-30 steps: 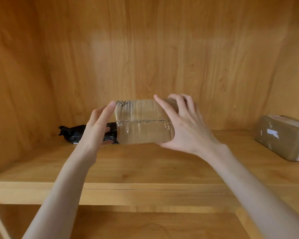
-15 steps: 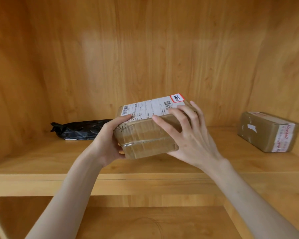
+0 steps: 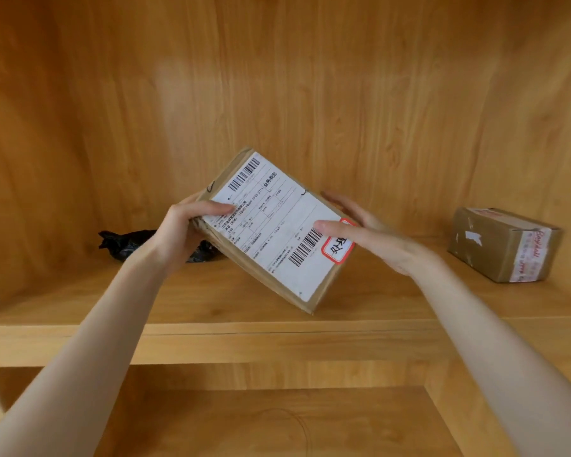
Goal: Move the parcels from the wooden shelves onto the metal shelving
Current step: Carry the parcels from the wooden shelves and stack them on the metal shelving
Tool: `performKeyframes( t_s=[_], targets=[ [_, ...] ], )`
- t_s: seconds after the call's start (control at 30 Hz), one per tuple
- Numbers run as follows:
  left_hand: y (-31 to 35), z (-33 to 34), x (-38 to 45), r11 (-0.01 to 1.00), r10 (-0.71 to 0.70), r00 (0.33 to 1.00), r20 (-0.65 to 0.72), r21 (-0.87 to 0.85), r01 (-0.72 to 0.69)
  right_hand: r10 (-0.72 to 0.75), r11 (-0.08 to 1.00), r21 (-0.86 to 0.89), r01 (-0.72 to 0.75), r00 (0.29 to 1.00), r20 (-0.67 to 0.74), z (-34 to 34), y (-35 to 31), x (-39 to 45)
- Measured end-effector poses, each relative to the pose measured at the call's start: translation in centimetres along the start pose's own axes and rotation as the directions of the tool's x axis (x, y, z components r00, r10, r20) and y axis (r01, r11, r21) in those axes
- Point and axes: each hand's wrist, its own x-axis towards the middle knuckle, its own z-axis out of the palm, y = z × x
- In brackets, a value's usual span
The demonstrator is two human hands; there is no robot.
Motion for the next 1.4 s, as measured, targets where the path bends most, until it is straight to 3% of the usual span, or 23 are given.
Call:
performKeyframes(
  t_s=[0.07,0.13,0.2,0.37,0.53,0.77,0.87,1.0,1.07,1.17,1.3,1.4],
  targets=[
    [0.5,-0.4,0.6,1.0,-0.012,0.999,0.039,0.025,0.011,0.024,0.997,0.076,-0.033,0.993,0.119,-0.2,-0.3,0.0],
    [0.8,-0.7,0.9,0.999,-0.02,0.997,0.072,0.043,0.017,0.013,0.99,0.138,-0.032,0.991,0.133,0.1,-0.2,-0.1],
    [0.7,-0.5,1.0,0.999,-0.003,0.999,0.037,0.047,0.002,-0.001,0.979,0.204,-0.015,0.997,0.075,0.8,0.0,-0.3],
    [0.0,2.5,-0.4,0.998,-0.036,0.963,-0.267,-0.067,0.019,-0.016,0.926,0.368,0.08,0.985,-0.175,3.0,-0.6,-1.0],
    [-1.9,6.5,-3.0,0.977,-0.129,0.98,-0.152,-0.186,0.1,0.063,0.879,0.464,0.107,0.94,-0.336,5.6,-1.0,-2.1],
    [-2.5,6.8,-5.5,0.956,-0.129,0.977,-0.171,-0.285,0.076,0.033,0.903,0.416,0.108,0.948,-0.317,6.5,-0.8,-4.4],
    [-2.4,6.8,-6.0,0.947,-0.137,0.976,-0.172,-0.313,0.078,0.03,0.957,0.271,0.102,0.896,-0.442,5.7,-0.4,-5.5],
    [-2.0,7.3,-6.5,0.95,-0.123,0.986,-0.112,-0.302,0.084,-0.15,0.977,-0.215,0.011,0.748,-0.646,3.6,0.9,-7.4],
    [-2.0,7.8,-7.0,0.952,-0.108,0.992,-0.066,-0.294,0.084,-0.251,0.882,-0.452,-0.13,0.683,-0.686,2.7,1.2,-8.7],
    [-1.9,8.7,-8.0,0.945,-0.102,0.995,0.018,-0.312,0.102,-0.359,0.673,-0.663,-0.329,0.638,-0.681,2.2,1.1,-11.0],
    [-2.0,10.4,-9.5,0.921,-0.105,0.987,0.124,-0.362,0.144,-0.434,0.401,-0.778,-0.483,0.649,-0.626,2.2,1.6,-14.9],
    [-2.2,12.4,-10.6,0.898,-0.105,0.969,0.224,-0.398,0.189,-0.417,0.293,-0.77,-0.566,0.649,-0.636,2.4,1.9,-18.5]
  ],
)
